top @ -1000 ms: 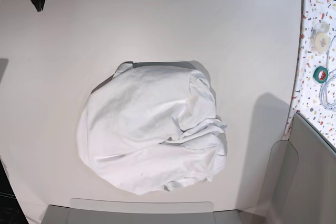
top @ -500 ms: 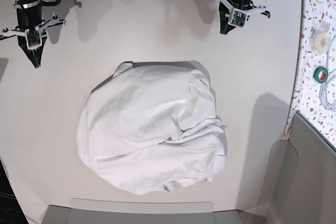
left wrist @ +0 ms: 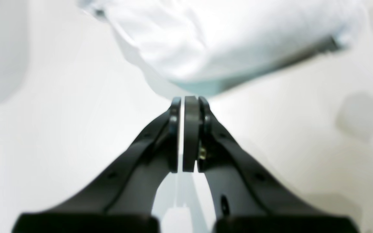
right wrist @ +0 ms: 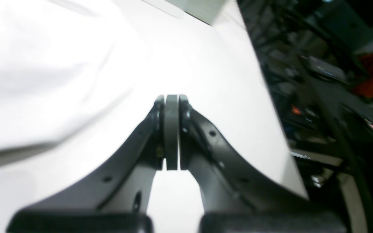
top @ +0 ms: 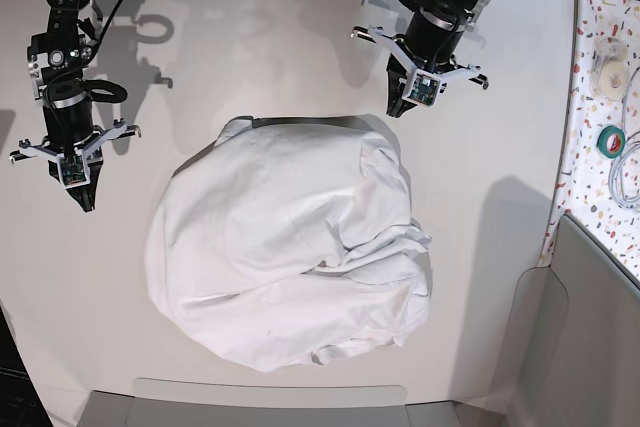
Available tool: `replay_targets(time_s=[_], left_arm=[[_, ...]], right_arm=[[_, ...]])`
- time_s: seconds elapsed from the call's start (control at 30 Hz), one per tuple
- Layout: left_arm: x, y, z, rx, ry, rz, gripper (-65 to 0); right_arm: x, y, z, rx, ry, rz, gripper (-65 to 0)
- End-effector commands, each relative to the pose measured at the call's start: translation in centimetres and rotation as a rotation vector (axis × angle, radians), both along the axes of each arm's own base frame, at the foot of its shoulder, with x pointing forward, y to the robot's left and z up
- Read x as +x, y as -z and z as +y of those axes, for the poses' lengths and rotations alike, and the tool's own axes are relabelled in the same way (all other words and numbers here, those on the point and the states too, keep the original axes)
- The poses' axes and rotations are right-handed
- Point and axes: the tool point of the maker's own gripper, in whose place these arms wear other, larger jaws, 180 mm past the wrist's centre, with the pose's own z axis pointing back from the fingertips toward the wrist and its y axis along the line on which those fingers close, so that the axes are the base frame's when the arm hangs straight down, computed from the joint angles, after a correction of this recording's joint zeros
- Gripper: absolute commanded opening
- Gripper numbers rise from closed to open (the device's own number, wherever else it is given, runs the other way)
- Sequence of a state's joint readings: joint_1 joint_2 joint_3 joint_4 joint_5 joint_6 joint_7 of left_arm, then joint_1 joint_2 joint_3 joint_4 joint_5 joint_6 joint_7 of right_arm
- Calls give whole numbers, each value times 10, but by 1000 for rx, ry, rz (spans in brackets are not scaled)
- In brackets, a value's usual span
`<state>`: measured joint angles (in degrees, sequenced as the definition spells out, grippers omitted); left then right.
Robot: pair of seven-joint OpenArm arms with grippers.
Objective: Layout the t-shirt on the table in an organized manner, then fold the t-shirt properly
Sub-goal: 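Lower both grippers onto the edge of the white t-shirt heap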
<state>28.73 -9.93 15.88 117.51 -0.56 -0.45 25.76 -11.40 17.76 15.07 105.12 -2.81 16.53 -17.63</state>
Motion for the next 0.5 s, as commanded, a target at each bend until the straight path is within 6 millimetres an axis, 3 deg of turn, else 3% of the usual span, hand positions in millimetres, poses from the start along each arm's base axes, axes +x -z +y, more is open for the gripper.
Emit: replay_targets(time_s=[0.0, 0.2, 0.47], left_arm=[[4, -9, -2, -7, 7, -33, -638], [15, -17, 3, 24, 26, -71, -540], [26, -27, 5, 33, 31, -109, -518]], right_arm=[[3, -12, 2, -1, -8, -45, -649], [6, -4, 30, 86, -24, -55, -648], [11, -6, 40, 145, -6, -80, -647]])
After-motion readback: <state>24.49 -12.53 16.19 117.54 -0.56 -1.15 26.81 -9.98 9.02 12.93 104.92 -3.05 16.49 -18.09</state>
